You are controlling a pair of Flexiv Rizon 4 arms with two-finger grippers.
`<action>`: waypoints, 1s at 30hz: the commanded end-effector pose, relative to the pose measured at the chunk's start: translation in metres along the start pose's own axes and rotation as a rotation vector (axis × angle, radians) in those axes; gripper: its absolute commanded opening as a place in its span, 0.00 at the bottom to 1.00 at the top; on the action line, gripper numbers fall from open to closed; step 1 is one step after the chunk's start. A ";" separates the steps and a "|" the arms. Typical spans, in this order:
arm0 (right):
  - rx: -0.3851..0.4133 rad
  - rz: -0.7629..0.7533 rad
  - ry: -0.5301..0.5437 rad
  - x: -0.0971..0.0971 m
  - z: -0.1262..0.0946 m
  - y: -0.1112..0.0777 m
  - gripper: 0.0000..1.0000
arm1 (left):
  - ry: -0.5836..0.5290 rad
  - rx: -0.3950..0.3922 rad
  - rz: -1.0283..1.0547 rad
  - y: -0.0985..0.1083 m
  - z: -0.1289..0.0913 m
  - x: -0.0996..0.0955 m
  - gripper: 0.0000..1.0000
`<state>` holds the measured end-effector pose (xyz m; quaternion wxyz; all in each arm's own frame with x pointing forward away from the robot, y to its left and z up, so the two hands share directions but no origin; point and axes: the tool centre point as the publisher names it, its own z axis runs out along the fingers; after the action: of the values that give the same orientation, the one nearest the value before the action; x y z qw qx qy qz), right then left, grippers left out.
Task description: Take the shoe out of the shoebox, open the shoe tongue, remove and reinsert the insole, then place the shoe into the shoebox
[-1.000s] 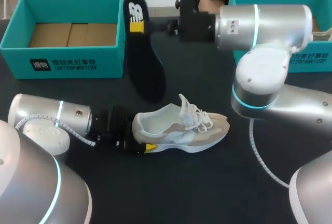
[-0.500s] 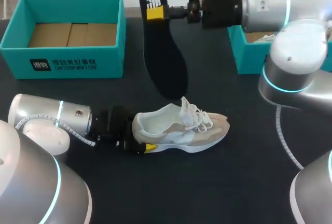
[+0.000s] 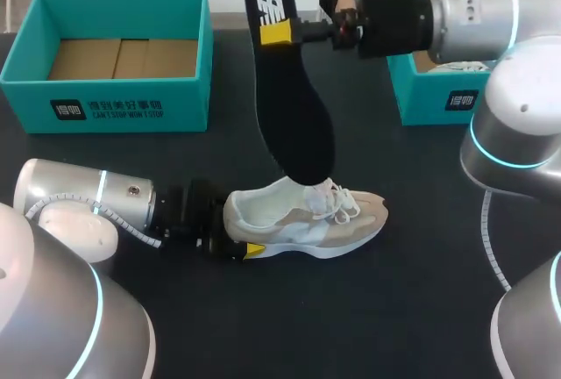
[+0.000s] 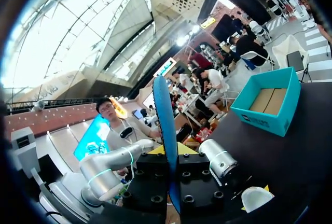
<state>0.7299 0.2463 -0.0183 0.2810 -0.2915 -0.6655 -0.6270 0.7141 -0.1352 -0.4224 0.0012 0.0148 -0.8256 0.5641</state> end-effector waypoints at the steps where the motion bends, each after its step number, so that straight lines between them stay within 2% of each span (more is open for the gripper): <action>1: 0.002 0.001 -0.002 0.000 0.002 0.001 0.00 | 0.000 -0.001 0.000 0.003 0.002 0.000 0.00; 6: 0.002 0.001 -0.002 0.000 0.002 0.001 0.00 | 0.000 -0.001 0.000 0.003 0.002 0.000 0.00; 10: -0.018 -0.023 -0.020 -0.001 -0.017 0.008 0.00 | 0.000 -0.001 0.000 0.003 0.002 0.000 0.00; 15: 0.002 -0.010 -0.049 0.007 -0.038 0.008 0.00 | 0.000 -0.001 0.000 0.003 0.002 0.000 0.00; 18: 0.007 0.003 -0.065 0.014 -0.048 0.004 0.00 | 0.000 -0.001 0.000 0.003 0.002 0.000 0.00; 23: -0.031 0.022 -0.086 0.027 -0.058 -0.008 0.00 | 0.000 -0.001 0.000 0.003 0.002 0.000 0.00; 30: -0.046 0.073 -0.094 0.049 -0.063 -0.027 0.00 | 0.000 -0.001 0.000 0.003 0.002 0.000 0.00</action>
<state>0.6971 0.1940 0.0041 0.2738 -0.3407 -0.6595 -0.6116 0.7142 -0.1352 -0.4225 0.0012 0.0148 -0.8256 0.5641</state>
